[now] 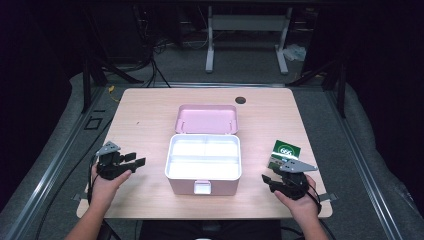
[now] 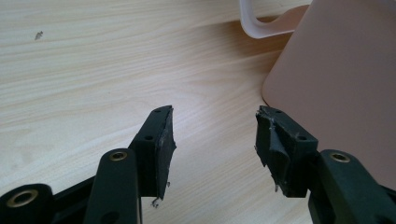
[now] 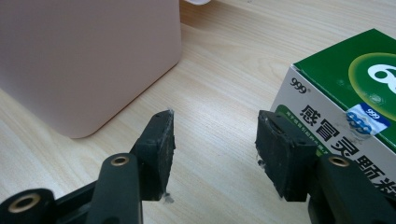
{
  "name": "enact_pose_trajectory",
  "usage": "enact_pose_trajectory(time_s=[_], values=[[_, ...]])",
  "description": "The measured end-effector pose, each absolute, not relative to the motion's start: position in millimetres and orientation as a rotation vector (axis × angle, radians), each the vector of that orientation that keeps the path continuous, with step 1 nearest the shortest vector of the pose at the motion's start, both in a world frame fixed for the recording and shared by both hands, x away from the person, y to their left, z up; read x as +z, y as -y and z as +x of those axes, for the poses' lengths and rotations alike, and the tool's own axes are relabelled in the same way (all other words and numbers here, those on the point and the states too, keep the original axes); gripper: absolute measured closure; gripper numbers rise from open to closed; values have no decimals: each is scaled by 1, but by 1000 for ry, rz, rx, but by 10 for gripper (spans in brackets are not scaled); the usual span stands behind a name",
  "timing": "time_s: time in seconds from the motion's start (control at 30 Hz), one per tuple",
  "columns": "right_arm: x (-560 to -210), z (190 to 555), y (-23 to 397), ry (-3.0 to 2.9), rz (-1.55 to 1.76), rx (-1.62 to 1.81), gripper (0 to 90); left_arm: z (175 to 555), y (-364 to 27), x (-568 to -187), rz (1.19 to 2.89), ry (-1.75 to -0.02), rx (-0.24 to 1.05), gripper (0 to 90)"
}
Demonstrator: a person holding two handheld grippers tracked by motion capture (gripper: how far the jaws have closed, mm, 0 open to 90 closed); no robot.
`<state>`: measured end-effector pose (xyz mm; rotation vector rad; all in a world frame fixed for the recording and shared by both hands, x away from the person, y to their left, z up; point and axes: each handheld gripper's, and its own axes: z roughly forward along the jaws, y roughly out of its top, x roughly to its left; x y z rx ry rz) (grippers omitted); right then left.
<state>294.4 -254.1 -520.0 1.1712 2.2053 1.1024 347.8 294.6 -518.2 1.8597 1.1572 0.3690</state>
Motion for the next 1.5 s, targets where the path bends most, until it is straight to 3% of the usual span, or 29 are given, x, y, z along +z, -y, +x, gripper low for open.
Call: enact_pose_trajectory(time_s=[0.67,1.5], values=[[-520,292,253,-2198,1169,1103,461,353,-288,-514,1906,-1105,308,551],[-518,291,255,-2185,1183,1108,457,367,-261,-457,1974,-888,242,591]])
